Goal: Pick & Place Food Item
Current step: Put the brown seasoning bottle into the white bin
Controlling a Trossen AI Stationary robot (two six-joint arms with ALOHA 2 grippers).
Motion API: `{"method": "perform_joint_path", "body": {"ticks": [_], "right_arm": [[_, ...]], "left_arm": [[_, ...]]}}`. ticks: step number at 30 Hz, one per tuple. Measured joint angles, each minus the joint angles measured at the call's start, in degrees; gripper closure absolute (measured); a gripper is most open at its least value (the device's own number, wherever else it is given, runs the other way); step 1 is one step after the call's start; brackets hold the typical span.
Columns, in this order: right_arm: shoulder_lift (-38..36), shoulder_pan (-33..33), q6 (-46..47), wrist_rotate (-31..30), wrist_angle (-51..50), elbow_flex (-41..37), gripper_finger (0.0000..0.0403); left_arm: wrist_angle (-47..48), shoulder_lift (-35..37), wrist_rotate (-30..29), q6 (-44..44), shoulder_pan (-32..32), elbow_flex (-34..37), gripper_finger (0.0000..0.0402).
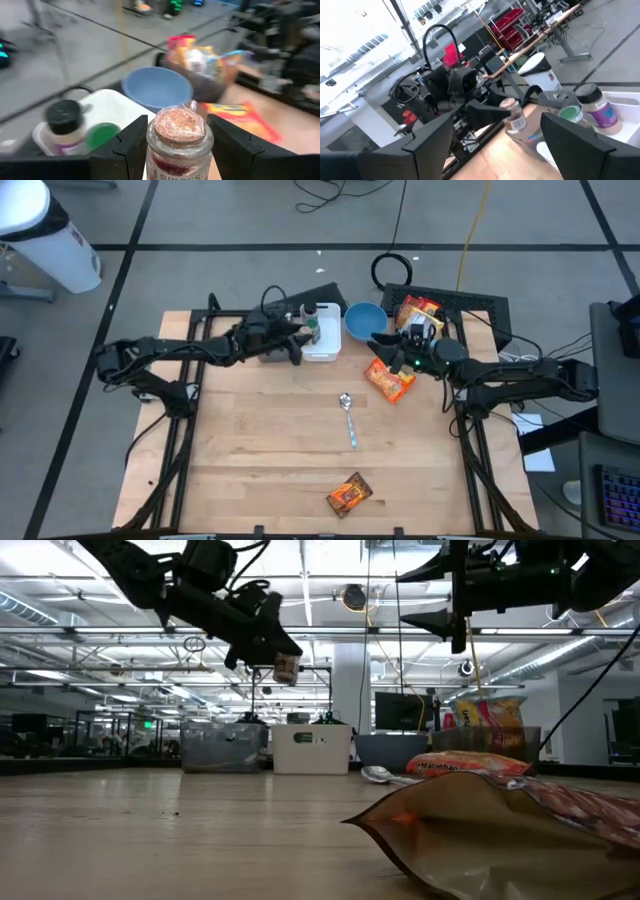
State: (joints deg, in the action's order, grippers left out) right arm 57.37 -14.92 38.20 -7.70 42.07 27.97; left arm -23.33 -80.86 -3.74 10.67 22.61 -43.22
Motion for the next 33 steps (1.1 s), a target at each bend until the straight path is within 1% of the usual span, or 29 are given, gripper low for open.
{"method": "perform_joint_path", "body": {"ticks": [3, 5, 9, 12, 14, 19, 23, 26, 30, 33], "right_arm": [[0.1, 0.0, 0.1, 0.2, -0.4, 0.0, 0.011], [-0.1, 0.0, 0.1, 0.4, -0.2, 0.0, 0.011], [-1.1, 0.0, 0.1, 2.0, -0.2, 0.0, 0.011], [-1.9, 0.0, 0.1, 3.7, -1.3, 0.0, 0.011], [-2.5, 0.0, 0.1, 5.3, -2.5, 0.0, 0.011], [-3.4, -0.1, 0.3, 8.0, -6.0, 0.0, 0.011], [-4.3, -0.3, 0.3, 9.5, -8.5, 0.0, 0.011], [-4.9, -0.5, 0.8, 11.0, -9.3, 0.0, 0.011], [-6.1, -0.5, 1.6, 11.0, -11.1, 0.0, 0.011], [-6.8, -0.5, 1.5, 11.0, -12.7, 0.0, 0.011]], "left_arm": [[-2.1, -2.7, -8.4, 0.1, -2.4, 0.0, 0.0215], [-3.8, -4.5, -12.7, 1.3, -3.7, 0.0, 0.0215], [-10.3, -7.9, -18.4, 4.7, -6.1, 0.0, 0.0215], [-14.7, -11.0, -22.0, 5.0, -7.8, -0.5, 0.0215], [-15.7, -13.1, -22.9, 4.5, -8.5, -1.7, 0.0215], [-15.6, -19.4, -22.9, 3.2, -9.4, -7.8, 0.0215], [-13.8, -23.5, -25.1, 0.6, -9.9, -12.9, 0.0215], [-11.3, -25.5, -25.3, 0.1, -9.8, -15.7, 0.0215], [-10.7, -27.7, -25.2, 0.1, -9.8, -17.3, 0.0215], [-10.8, -28.7, -25.2, 2.0, -9.8, -17.6, 0.0215]]}}
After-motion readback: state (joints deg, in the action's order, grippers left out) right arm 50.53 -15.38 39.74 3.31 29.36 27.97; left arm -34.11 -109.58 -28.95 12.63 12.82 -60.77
